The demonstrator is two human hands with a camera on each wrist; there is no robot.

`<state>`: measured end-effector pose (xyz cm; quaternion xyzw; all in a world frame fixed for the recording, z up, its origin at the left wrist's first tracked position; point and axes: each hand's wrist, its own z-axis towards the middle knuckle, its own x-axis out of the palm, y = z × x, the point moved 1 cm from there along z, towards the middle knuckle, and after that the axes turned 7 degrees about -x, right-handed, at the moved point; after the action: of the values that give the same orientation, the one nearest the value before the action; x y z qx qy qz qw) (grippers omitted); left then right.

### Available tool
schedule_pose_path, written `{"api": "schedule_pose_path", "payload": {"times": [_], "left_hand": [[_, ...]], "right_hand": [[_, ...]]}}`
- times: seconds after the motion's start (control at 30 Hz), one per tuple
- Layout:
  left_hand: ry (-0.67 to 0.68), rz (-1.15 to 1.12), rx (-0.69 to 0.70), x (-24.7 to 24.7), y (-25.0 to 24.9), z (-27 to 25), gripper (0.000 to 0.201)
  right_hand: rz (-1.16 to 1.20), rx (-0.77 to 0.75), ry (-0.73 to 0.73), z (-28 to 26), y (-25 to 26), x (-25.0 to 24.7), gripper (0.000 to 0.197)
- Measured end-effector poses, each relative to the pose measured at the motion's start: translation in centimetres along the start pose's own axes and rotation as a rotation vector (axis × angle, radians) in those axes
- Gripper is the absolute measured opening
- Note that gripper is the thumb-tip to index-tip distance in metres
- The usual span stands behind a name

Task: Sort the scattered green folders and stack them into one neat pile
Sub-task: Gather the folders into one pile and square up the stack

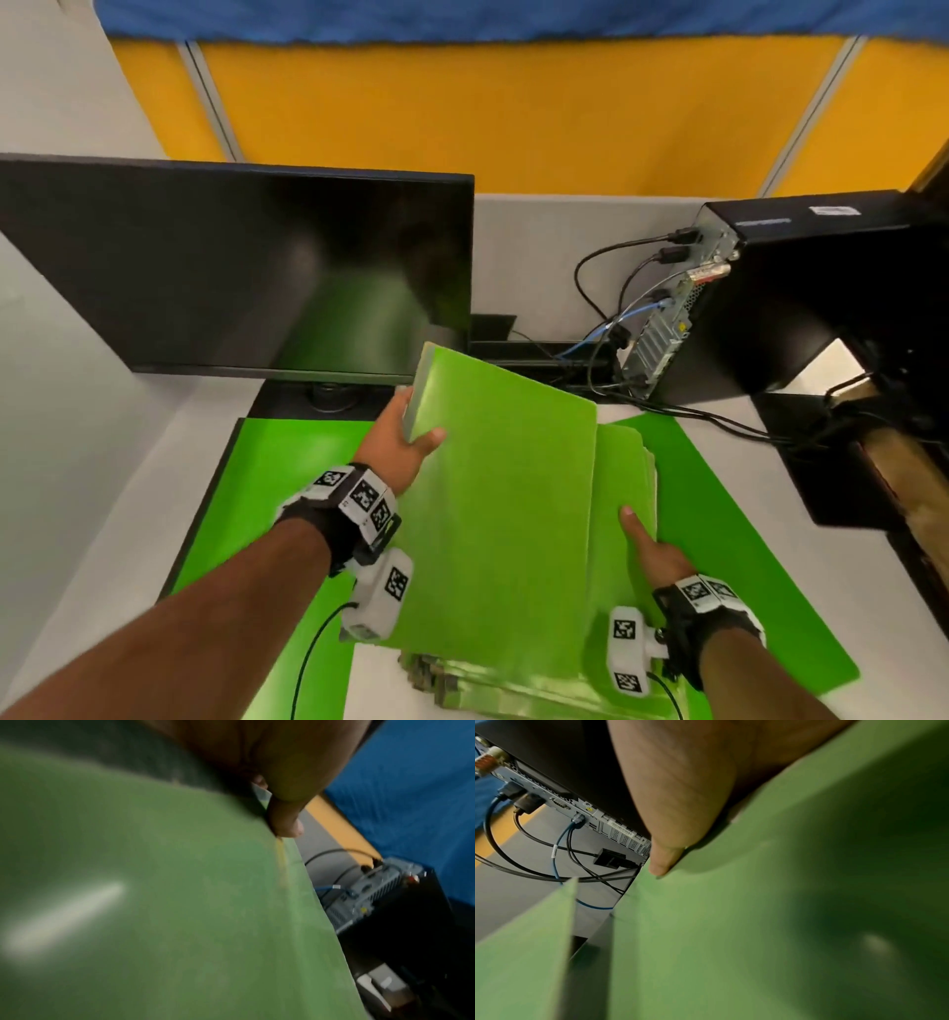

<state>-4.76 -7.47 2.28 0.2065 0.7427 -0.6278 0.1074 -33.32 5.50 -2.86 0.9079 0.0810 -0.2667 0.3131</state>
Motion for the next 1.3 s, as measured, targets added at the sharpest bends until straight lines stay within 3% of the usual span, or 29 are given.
{"api": "schedule_pose_path", "payload": {"times": [0.13, 0.3, 0.37, 0.43, 0.5, 0.63, 0.77, 0.83, 0.9, 0.97, 1.0, 1.1, 1.17, 1.3], "left_hand": [[-0.003, 0.145, -0.064, 4.0, 1.3, -0.3, 0.066], [-0.06, 0.281, -0.155, 6.6, 2.8, 0.4, 0.063], [-0.036, 0.329, -0.205, 7.5, 3.2, 0.2, 0.065], [0.022, 0.356, -0.237, 8.3, 3.3, -0.1, 0.071], [0.071, 0.373, -0.261, 9.1, 3.1, -0.2, 0.078], [0.125, 0.382, -0.305, 9.7, 3.3, -0.2, 0.084], [0.168, 0.191, -0.335, 8.8, 3.8, -0.5, 0.08], [0.201, 0.079, -0.334, 8.2, 3.8, -0.6, 0.069], [0.223, -0.015, -0.361, 7.5, 4.2, -0.4, 0.06], [0.182, -0.051, -0.423, 6.3, 5.0, -0.3, 0.051], [0.133, -0.051, -0.435, 5.4, 5.4, -0.3, 0.046], [-0.046, 0.254, -0.531, 2.0, 7.1, 0.1, 0.04], [-0.164, 0.549, -0.654, -0.8, 8.4, -0.2, 0.045], [-0.293, 0.655, -0.828, -5.0, 11.5, -2.0, 0.055]], "right_hand": [[0.023, -0.002, 0.02, 0.4, -0.2, -0.3, 0.085], [0.086, 0.0, -0.02, 0.7, -0.3, 0.1, 0.098], [0.105, -0.037, -0.033, 0.8, -0.5, 0.3, 0.118], [0.098, -0.068, -0.032, 1.2, -0.8, 0.3, 0.151], [0.071, -0.074, -0.005, 1.7, -1.5, 0.4, 0.161], [0.224, -0.026, 0.038, 0.7, -1.3, 0.0, 0.135], [0.364, -0.027, 0.052, 0.4, -1.0, -0.4, 0.083], [0.412, -0.078, 0.059, 0.1, -1.0, -0.5, 0.091], [0.472, -0.084, 0.064, 0.0, -1.0, -0.3, 0.081], [0.493, -0.057, 0.056, -0.1, -1.0, -0.4, 0.074], [0.469, -0.061, 0.062, -0.2, -1.1, -0.4, 0.083], [0.393, -0.093, 0.058, -0.6, -0.7, 0.2, 0.123], [0.413, -0.095, 0.025, -0.8, -0.6, 0.3, 0.12], [0.497, -0.128, 0.004, -1.2, -0.2, 0.3, 0.108]]}}
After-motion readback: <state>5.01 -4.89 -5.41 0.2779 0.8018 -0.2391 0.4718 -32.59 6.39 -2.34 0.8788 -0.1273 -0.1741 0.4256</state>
